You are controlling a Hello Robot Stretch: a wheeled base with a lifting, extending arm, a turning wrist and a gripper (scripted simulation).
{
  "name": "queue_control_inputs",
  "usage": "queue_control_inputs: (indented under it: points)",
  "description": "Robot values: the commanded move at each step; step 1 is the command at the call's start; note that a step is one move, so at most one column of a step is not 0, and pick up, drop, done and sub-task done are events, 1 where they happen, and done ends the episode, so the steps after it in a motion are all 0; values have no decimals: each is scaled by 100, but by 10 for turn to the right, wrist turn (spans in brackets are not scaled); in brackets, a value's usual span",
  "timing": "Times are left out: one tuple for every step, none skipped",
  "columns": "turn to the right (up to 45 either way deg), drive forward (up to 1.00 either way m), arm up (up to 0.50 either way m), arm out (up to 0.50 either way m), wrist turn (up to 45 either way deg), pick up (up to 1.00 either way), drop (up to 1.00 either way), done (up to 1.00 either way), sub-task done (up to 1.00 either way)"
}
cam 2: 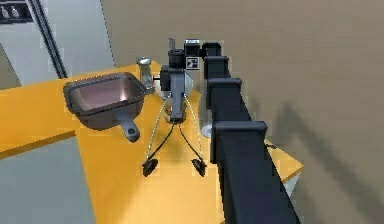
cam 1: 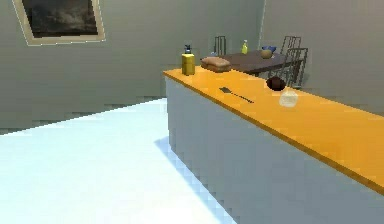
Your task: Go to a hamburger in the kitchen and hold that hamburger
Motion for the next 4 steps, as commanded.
queue_control_inputs:
  points:
    - [0, 0, 0, 0, 450, 0, 0, 0, 0]
    - [0, 0, 0, 0, 450, 0, 0, 0, 0]
    - [0, 0, 0, 0, 450, 0, 0, 0, 0]
    - [0, 0, 0, 0, 330, 0, 0, 0, 0]
